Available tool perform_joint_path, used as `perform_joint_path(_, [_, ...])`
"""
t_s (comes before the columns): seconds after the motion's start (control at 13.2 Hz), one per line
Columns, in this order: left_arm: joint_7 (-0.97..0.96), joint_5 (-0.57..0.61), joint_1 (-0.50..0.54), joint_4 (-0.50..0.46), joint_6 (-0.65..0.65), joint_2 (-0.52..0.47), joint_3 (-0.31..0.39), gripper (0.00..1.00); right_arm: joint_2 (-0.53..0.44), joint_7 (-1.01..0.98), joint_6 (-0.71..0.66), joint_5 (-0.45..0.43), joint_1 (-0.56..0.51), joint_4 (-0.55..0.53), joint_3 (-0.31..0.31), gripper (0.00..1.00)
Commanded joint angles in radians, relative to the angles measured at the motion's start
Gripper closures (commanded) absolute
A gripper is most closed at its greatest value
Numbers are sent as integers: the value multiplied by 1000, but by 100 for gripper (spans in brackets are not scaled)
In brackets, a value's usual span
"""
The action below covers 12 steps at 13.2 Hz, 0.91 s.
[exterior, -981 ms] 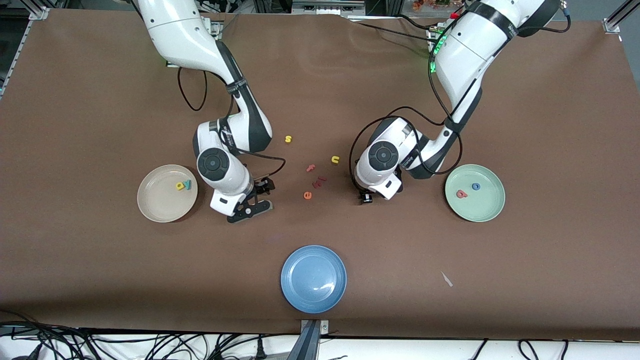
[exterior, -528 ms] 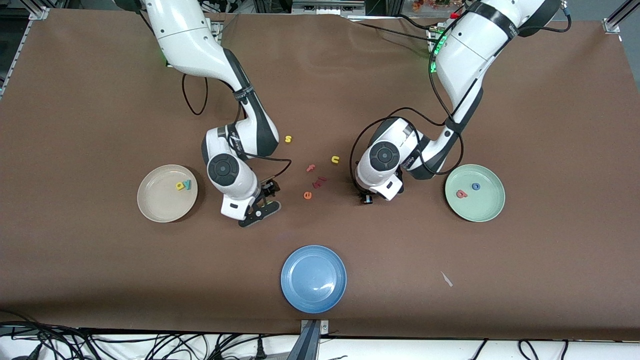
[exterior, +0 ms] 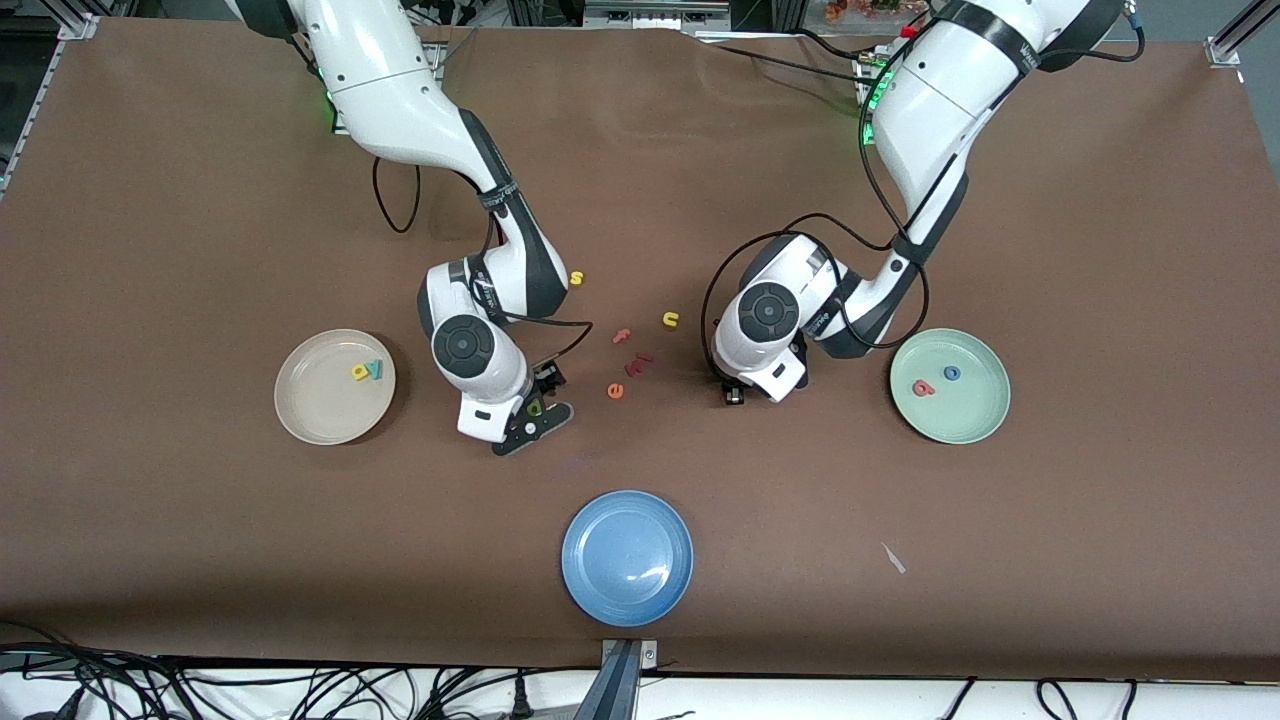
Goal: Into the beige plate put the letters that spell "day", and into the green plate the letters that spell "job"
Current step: 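Place the l in the green plate while the right gripper grasps the green b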
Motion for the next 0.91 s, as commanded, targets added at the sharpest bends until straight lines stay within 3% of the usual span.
perform_joint_path(0.0, [92,27,34,-1,-26,-36,-2,100,27,-20,-7,6,-9,44,8,27])
perform_joint_path(0.38, [378,10,151,0,-174,-157,-11,100,36,-20,-5,6,-9,63,8,35])
perform_joint_path(0.83, [1099,-14,382,-19,-439,-222,-23,100,41,-20,-5,6,-9,64,8,51])
